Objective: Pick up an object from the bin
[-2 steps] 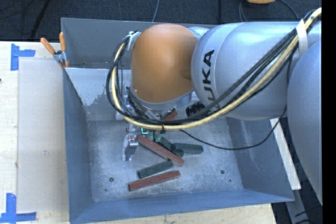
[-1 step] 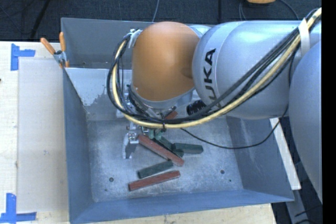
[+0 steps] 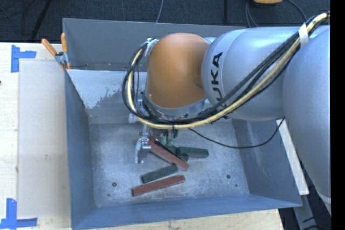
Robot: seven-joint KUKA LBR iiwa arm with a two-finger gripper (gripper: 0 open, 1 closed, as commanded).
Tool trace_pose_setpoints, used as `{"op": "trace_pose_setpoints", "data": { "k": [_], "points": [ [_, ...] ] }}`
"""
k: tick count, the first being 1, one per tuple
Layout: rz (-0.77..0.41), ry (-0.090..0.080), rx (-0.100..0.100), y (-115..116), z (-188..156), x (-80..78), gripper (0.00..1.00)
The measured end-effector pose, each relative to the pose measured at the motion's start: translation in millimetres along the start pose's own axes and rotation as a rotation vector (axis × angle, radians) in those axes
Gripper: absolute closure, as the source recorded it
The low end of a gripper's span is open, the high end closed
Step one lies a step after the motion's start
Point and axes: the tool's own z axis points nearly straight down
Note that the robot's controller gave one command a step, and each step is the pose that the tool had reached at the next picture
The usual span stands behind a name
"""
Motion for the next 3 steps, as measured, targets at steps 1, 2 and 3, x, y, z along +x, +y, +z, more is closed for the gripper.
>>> {"op": "trace_pose_setpoints", "data": {
  "k": [1, 2, 3],
  "points": [
    [-0.025, 0.005, 0.004, -15, 50, 1.1, 0.0],
    [-0.102, -0.003, 0.001, -66, 99, -19.7, 1.0],
    [-0.102, -0.003, 0.001, -66, 99, -19.7, 1.0]
  ]
}}
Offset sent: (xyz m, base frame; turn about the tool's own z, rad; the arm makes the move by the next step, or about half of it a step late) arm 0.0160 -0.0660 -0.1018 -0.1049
